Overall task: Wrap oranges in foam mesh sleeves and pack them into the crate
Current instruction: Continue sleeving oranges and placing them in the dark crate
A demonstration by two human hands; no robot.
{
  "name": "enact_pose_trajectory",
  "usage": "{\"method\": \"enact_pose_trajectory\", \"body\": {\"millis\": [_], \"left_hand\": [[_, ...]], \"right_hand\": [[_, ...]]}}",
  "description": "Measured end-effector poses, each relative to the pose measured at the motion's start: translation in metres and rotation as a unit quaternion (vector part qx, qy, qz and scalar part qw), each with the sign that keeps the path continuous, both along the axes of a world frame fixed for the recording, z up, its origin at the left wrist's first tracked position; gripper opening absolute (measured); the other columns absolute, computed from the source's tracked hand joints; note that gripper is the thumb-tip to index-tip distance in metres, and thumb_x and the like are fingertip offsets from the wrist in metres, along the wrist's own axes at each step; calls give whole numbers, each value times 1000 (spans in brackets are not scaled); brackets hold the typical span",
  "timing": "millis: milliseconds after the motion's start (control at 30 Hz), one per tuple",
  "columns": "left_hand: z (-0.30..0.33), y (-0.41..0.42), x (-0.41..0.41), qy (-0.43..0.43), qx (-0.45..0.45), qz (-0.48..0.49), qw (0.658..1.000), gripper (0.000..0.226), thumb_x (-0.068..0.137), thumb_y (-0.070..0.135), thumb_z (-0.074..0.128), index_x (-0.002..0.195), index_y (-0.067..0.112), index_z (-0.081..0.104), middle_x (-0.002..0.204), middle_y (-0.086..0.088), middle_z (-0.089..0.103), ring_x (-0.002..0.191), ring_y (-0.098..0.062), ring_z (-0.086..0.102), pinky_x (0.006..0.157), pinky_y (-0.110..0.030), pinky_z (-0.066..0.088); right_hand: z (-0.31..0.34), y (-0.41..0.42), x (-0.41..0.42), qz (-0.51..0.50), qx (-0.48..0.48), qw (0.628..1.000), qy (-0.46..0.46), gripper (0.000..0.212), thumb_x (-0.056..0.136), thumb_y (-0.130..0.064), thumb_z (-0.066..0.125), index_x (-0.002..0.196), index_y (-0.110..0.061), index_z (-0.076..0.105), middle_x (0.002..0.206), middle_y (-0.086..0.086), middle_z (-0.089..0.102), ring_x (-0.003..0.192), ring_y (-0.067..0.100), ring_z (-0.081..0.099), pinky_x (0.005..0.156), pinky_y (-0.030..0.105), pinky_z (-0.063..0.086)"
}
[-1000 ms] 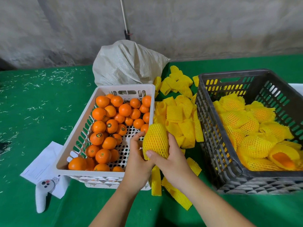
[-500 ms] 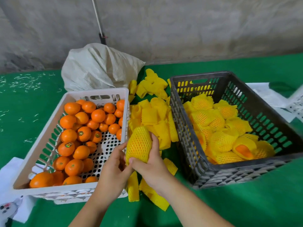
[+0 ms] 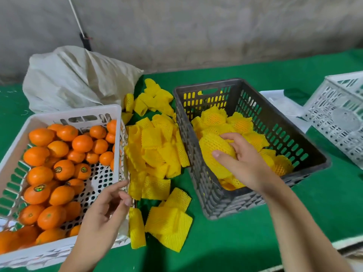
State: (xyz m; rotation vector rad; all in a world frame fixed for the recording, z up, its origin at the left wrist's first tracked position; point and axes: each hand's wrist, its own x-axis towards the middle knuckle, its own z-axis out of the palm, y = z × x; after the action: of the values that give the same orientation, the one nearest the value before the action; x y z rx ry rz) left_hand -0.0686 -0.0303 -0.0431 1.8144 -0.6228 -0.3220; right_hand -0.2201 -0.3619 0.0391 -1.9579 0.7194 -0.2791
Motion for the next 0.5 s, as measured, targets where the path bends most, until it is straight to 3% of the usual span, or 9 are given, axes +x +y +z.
{"method": "enact_pose_trajectory", "body": {"millis": [100,167,267,400,500], "left_hand": [[1,0,-1,6,-7,-9,1000,36,98,27,64,132,39,63,99,1,70,74,-20,62,65,-22,50],[1,0,-1,12,-20,-4,1000,36,96,28,64,130,40,65,99,1,70,80,-15,65,71,-18,52],[1,3,4,30,-29,14,999,34,95,29,65,126,41,67,101,0,71,87,-15,68,77,-19,54],[5,5,7,85,-74,47,993,32,94,28,64,124,35,71,99,-2,69,81,-18,67,72,-18,56],[9,3,10,118,-87,63,987,30,95,30,64,124,32,71,98,-6,68,80,-19,67,73,-19,57]], "right_hand": [[-14,-29,-20,46,-157,956,241,58,86,-78,48,133,-45,56,134,-15,61,124,18,57,90,37,44],[-22,-29,-19,77,-171,940,285,60,89,-79,32,122,-41,64,120,-11,68,116,24,62,87,42,48],[-26,-26,-11,15,-174,962,210,50,104,-59,30,142,-36,53,142,-7,59,128,24,55,102,48,47],[-26,-23,-2,-63,-177,978,92,38,109,-41,36,127,-17,60,124,10,67,111,31,61,96,49,50],[-17,-8,18,-76,-125,989,-14,34,108,-34,45,134,-19,62,126,-1,67,118,19,60,96,36,49]]}}
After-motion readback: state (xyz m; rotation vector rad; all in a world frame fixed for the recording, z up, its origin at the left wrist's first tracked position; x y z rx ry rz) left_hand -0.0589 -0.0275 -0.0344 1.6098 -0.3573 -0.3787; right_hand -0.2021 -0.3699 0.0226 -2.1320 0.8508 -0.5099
